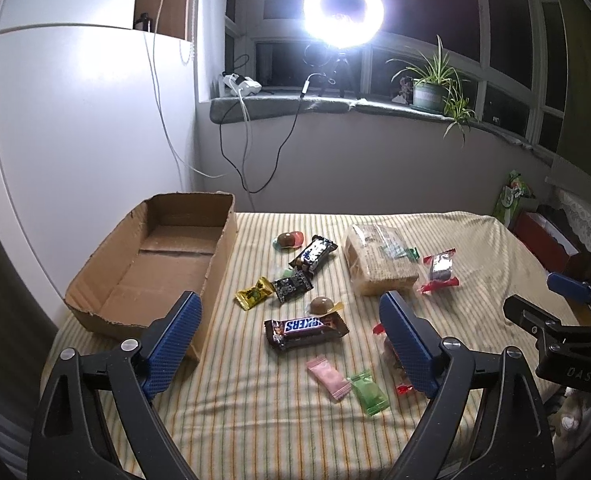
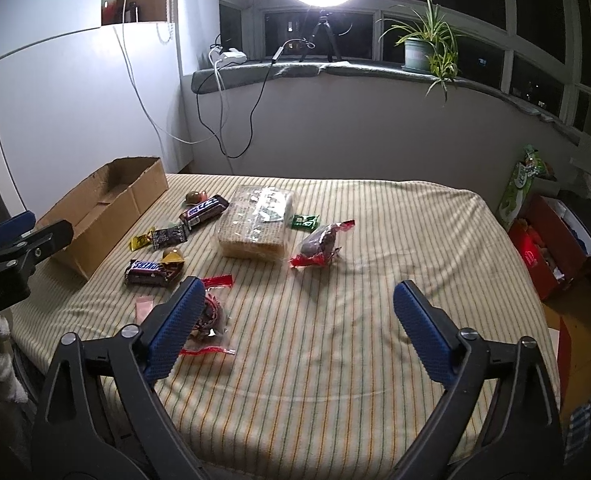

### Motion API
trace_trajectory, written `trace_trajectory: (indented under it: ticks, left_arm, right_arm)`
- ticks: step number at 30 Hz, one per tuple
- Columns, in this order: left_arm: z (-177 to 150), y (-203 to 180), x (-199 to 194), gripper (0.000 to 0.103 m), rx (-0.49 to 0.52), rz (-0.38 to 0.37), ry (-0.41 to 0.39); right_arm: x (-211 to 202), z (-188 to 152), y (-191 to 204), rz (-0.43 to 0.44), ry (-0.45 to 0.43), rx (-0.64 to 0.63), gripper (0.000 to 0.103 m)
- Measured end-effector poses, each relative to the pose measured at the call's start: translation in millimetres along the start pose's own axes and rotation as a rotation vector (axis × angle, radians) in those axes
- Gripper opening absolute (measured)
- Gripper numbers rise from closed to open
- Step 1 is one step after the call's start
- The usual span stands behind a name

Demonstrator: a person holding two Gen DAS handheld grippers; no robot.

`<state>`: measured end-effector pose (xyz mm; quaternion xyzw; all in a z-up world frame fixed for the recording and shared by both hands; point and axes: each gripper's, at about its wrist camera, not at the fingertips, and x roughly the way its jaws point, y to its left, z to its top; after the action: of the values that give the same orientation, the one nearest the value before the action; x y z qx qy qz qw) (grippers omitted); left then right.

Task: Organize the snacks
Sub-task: 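Move both grippers toward the snacks on the bed, then grasp the pink candy with the left gripper while the right grasps the red-wrapped snack bag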

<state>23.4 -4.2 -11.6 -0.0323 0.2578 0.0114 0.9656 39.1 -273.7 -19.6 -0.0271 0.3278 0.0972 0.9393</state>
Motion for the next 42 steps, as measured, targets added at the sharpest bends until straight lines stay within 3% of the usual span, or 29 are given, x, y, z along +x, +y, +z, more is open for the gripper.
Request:
trace_trajectory:
  ticks: [7, 12, 19, 23, 27, 29, 32, 42]
  left_arm:
    - [-10, 3, 5, 0.082, 0.012, -0.023, 0.011]
    - [-17, 12, 13, 0.081, 0.017, -0.026, 0.062]
    - [-37, 18, 24, 0.061, -0.019, -0.100, 0.189]
    - [-50, 18, 32, 0.043, -0.021, -0.143, 0.250]
    - [-58, 15, 42, 0.039, -0.043, -0.196, 0.302]
    - [-61, 13, 51, 0.032, -0.044, -0.216, 0.331]
    - [-65, 8, 60, 0.031, -0.044, -0.240, 0.363]
    - [-73, 3, 83, 0.028, -0.024, -0.239, 0.422]
  right_arm:
    - [2, -4, 4, 0.024, 0.016, -0.005, 0.091]
    - [10, -9, 9, 0.056, 0.052, -0.011, 0.084]
    - [29, -16, 22, 0.148, 0.129, -0.017, 0.072]
    - [39, -19, 33, 0.200, 0.166, -0.031, 0.068]
    - [50, -22, 44, 0.234, 0.204, -0.043, 0.065]
    - [57, -24, 50, 0.241, 0.221, -0.052, 0.061]
    - [70, -27, 57, 0.262, 0.258, -0.060, 0.055]
    - [101, -28, 63, 0.280, 0.323, -0.057, 0.051]
